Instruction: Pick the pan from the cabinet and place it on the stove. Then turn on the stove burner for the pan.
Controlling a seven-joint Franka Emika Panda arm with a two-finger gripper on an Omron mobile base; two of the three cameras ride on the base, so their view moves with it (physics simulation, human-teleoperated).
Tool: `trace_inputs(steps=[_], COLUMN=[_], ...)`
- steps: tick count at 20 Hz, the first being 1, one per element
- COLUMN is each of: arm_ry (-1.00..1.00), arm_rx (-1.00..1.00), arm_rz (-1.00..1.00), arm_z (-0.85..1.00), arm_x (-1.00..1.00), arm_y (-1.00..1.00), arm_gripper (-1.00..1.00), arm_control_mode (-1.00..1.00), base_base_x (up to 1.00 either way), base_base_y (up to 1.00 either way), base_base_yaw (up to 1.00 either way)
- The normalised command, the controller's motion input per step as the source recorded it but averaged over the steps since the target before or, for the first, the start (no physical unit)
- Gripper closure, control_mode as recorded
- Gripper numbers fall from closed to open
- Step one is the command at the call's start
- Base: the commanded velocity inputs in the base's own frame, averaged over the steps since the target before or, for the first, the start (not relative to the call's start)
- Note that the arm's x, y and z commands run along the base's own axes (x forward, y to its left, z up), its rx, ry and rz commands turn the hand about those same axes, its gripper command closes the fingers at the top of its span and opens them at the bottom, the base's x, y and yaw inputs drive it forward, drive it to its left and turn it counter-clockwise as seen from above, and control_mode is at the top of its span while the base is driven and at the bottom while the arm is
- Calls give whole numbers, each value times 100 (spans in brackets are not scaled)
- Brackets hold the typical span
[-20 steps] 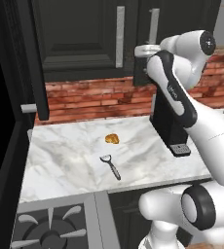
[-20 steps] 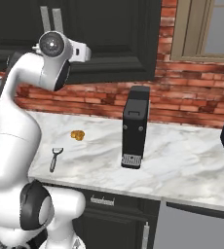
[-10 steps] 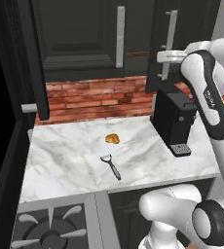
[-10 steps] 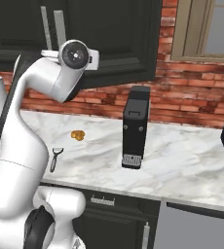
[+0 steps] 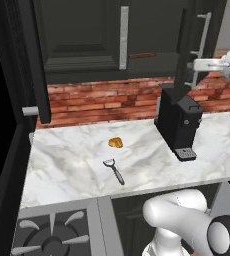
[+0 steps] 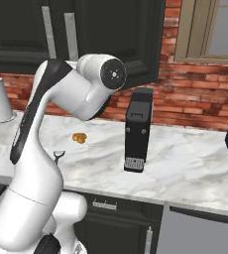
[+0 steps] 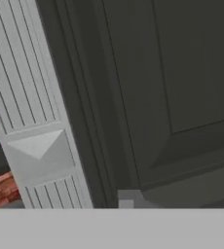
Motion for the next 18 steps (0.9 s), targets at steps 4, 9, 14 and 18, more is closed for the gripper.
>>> trace_inputs(steps=[4, 9, 14, 18], arm_ry=[-8, -6, -7, -14], arm_rx=[3, 0, -1, -2], arm_rz=[10, 0, 0, -1], arm_z=[0, -3, -1, 0], arm_x=[-28, -36, -32, -56], arm_y=[-53, -3, 0, 0], arm_gripper=[-100, -100, -100, -100], arm_control_mode=[-100, -100, -100, -100], base_base_x=[0, 0, 0, 0], base_base_y=[0, 0, 0, 0], base_base_yaw=[0, 0, 0, 0])
